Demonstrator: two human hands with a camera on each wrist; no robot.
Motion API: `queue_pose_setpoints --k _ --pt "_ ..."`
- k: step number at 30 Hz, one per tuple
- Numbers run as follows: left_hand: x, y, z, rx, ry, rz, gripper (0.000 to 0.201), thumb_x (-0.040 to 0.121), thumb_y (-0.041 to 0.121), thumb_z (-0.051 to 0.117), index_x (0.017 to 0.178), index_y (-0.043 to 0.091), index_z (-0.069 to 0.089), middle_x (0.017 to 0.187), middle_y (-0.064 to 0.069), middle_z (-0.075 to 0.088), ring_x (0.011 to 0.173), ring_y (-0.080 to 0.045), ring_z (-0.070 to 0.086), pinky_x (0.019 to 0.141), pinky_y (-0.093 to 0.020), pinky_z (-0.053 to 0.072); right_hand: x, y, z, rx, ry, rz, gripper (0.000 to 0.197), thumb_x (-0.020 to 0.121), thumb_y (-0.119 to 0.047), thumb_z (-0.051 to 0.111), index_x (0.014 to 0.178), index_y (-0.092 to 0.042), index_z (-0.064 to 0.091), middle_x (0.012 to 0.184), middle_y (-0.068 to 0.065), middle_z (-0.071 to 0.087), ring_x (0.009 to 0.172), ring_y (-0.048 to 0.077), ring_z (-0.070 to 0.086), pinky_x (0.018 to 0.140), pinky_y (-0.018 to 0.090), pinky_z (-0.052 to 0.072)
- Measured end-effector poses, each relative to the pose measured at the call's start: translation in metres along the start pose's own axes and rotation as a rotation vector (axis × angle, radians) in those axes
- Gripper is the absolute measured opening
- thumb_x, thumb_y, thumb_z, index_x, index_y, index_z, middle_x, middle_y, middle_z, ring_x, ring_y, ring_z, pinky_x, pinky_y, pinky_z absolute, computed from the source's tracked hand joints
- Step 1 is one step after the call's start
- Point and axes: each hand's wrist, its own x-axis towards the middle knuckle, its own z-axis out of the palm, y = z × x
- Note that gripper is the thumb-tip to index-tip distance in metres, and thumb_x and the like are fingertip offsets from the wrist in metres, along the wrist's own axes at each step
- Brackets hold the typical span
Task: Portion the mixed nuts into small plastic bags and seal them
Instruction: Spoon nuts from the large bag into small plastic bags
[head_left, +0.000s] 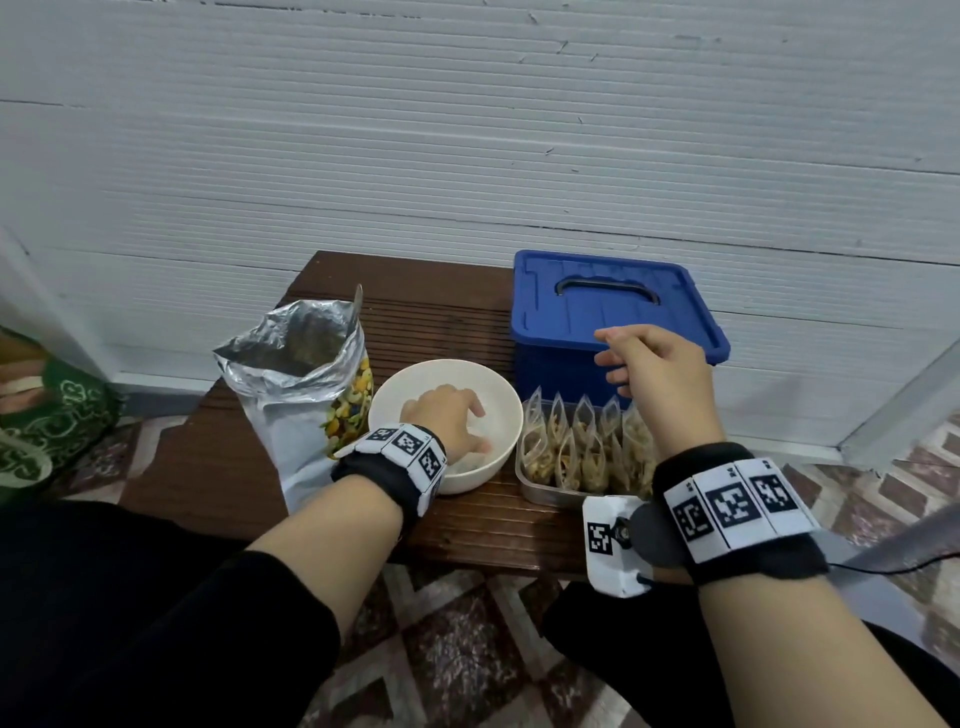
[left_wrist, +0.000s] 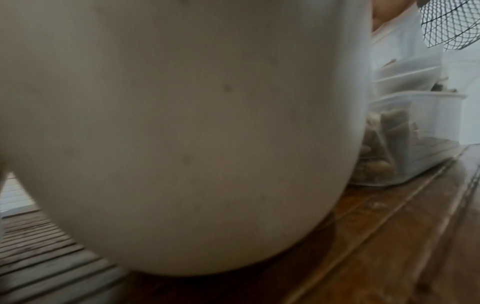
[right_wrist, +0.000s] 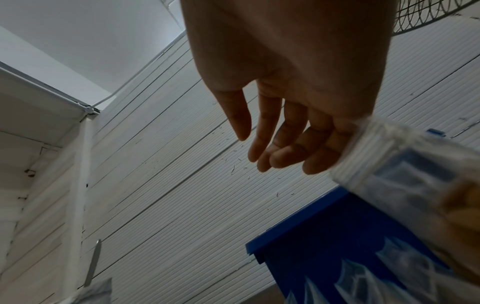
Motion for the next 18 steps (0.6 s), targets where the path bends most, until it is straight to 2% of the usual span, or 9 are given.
queue_pose_setpoints --k 2,4,6,9,11,14,18 --pt "0.002 0.0 0.0 -0.051 -0.009 -0.019 0.059 0.081 0.04 0.073 0.132 0.027 0.048 0.128 0.001 0.053 0.12 -0.021 0.05 0.103 -0.041 0.035 -0.001 -0.001 0.001 -0.012 -0.001 -0.002 0.017 0.093 -0.023 0.056 0.094 -0.016 0.071 0.084 0.001 0.069 0.073 0.007 0.058 0.066 0.019 0.043" --pt "0.003 0.001 -0.001 -0.052 -0.005 -0.024 0.054 0.082 0.042 0.071 0.13 0.031 0.05 0.122 0.004 0.058 0.117 -0.02 0.052 0.1 -0.04 0.032 -0.001 -0.002 0.002 -0.02 -0.005 -0.001 0.017 0.093 -0.024 0.056 0.094 -0.017 0.071 0.084 0.0 0.069 0.074 0.008 0.058 0.067 0.019 0.043" --pt "0.002 0.003 -0.002 -0.003 -0.016 -0.031 0.039 0.084 0.044 0.068 0.121 0.034 0.058 0.115 0.007 0.061 0.113 -0.018 0.053 0.097 -0.04 0.029 -0.001 -0.002 0.004 -0.032 -0.012 0.003 0.017 0.093 -0.025 0.056 0.095 -0.017 0.071 0.084 -0.001 0.069 0.075 0.008 0.058 0.07 0.022 0.045" --pt "0.001 0.006 -0.003 0.05 0.009 -0.051 0.013 0.087 0.04 0.066 0.098 0.033 0.069 0.106 0.01 0.065 0.108 -0.017 0.055 0.095 -0.038 0.027 -0.001 -0.003 0.005 -0.052 -0.018 0.004 0.017 0.093 -0.028 0.056 0.094 -0.02 0.071 0.083 -0.003 0.069 0.078 0.009 0.059 0.077 0.027 0.048" --pt "0.001 0.007 -0.004 0.047 0.011 -0.051 0.008 0.088 0.037 0.065 0.089 0.031 0.071 0.102 0.012 0.068 0.106 -0.016 0.056 0.095 -0.038 0.027 -0.001 -0.003 0.006 -0.055 -0.02 0.004 0.016 0.092 -0.028 0.056 0.092 -0.021 0.071 0.083 -0.004 0.07 0.078 0.01 0.06 0.078 0.028 0.048" --pt "-0.001 0.007 -0.004 -0.009 -0.002 -0.044 0.01 0.09 0.034 0.063 0.091 0.029 0.072 0.103 0.012 0.068 0.107 -0.016 0.056 0.098 -0.038 0.029 -0.001 -0.003 0.007 -0.06 -0.021 0.006 0.015 0.092 -0.028 0.056 0.091 -0.022 0.071 0.082 -0.004 0.07 0.078 0.01 0.06 0.079 0.029 0.049" --pt "-0.004 0.006 -0.014 -0.098 -0.085 -0.051 0.017 0.092 0.028 0.063 0.108 0.027 0.066 0.119 0.002 0.062 0.114 -0.019 0.054 0.105 -0.041 0.038 -0.001 -0.003 0.006 -0.059 -0.02 -0.001 0.016 0.092 -0.027 0.056 0.091 -0.021 0.071 0.082 -0.004 0.07 0.081 0.011 0.06 0.082 0.031 0.049"
